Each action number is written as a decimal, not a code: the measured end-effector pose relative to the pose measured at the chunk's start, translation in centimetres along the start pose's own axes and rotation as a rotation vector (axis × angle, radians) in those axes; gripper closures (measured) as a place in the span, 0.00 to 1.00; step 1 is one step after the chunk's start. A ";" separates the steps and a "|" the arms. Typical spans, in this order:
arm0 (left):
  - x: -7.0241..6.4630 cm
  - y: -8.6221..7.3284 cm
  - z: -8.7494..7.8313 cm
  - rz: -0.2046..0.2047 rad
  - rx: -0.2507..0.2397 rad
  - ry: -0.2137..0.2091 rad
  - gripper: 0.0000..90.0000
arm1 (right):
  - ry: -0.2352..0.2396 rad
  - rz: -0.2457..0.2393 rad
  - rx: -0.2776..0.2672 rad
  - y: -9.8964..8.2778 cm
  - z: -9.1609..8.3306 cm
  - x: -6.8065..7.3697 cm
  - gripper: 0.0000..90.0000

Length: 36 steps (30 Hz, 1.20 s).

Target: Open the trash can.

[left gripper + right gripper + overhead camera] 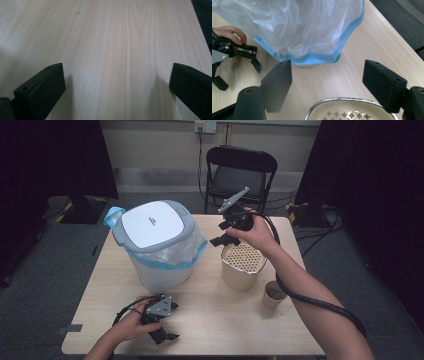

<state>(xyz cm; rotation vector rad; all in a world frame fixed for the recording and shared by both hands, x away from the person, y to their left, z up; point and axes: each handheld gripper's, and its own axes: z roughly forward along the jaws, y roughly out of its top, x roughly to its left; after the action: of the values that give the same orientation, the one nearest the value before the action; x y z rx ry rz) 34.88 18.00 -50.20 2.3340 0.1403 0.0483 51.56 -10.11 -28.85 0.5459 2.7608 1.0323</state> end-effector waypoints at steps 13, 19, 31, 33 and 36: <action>0.0 0.0 0.0 -0.008 0.002 -0.009 0.00 | -0.033 0.024 -0.013 2.3 -0.3 -1.9 0.26; 0.0 0.0 0.0 -0.008 0.003 -0.009 0.00 | -0.047 0.029 -0.009 3.5 -0.2 -2.4 0.26; 0.0 0.0 0.0 -0.011 0.002 -0.010 0.00 | -0.067 0.063 -0.038 5.6 0.5 -3.4 0.28; -0.1 0.0 0.0 -0.013 0.001 -0.010 0.00 | -0.066 0.067 -0.044 5.8 0.8 -3.4 0.29; 0.0 0.0 0.0 -0.008 0.003 -0.009 0.00 | -0.062 0.068 -0.044 6.1 1.1 -3.5 0.29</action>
<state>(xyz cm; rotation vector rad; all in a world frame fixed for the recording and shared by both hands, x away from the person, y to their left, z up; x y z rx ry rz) 34.85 17.99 -50.24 2.3360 0.1451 0.0331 56.79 -6.52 -25.62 0.6578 2.6763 1.0698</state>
